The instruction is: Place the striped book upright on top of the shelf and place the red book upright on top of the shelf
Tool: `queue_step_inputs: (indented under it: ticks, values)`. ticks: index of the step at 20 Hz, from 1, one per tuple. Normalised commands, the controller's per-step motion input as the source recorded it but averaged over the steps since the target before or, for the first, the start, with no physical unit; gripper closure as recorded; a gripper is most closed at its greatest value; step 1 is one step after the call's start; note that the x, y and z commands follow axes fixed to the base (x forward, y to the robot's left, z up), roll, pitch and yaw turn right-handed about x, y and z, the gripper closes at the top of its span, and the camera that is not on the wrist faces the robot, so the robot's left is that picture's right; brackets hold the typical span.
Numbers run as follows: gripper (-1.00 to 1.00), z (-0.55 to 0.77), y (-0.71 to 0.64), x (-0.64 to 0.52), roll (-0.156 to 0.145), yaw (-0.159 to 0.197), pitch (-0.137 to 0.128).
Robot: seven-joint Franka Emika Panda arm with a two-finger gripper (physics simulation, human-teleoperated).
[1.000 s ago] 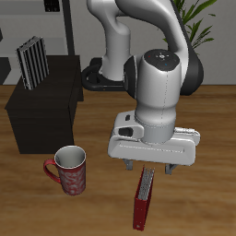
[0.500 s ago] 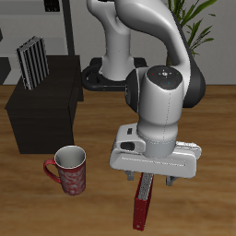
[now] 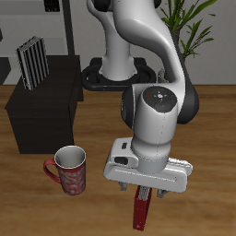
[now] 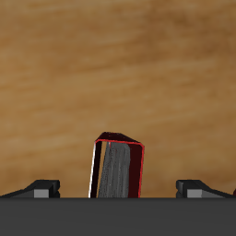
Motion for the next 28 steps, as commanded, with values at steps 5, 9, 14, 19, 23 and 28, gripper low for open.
queue_step_inputs:
  ticks: [5, 9, 14, 19, 23, 28]
  values:
    - [1.0, -0.39, 0.05, -0.01, 0.019, -0.007, 0.061]
    - [1.0, -0.04, 0.08, -0.06, 0.025, -0.02, 0.02]
    - [1.0, 0.37, -0.09, -0.16, -0.004, -0.006, -0.024]
    - [1.0, 0.75, -0.04, -0.42, 0.007, 0.005, -0.075]
    - [1.0, 0.98, -0.08, -0.74, -0.032, 0.027, -0.1]
    - [1.0, 0.63, -0.08, -0.47, 0.008, 0.012, -0.022]
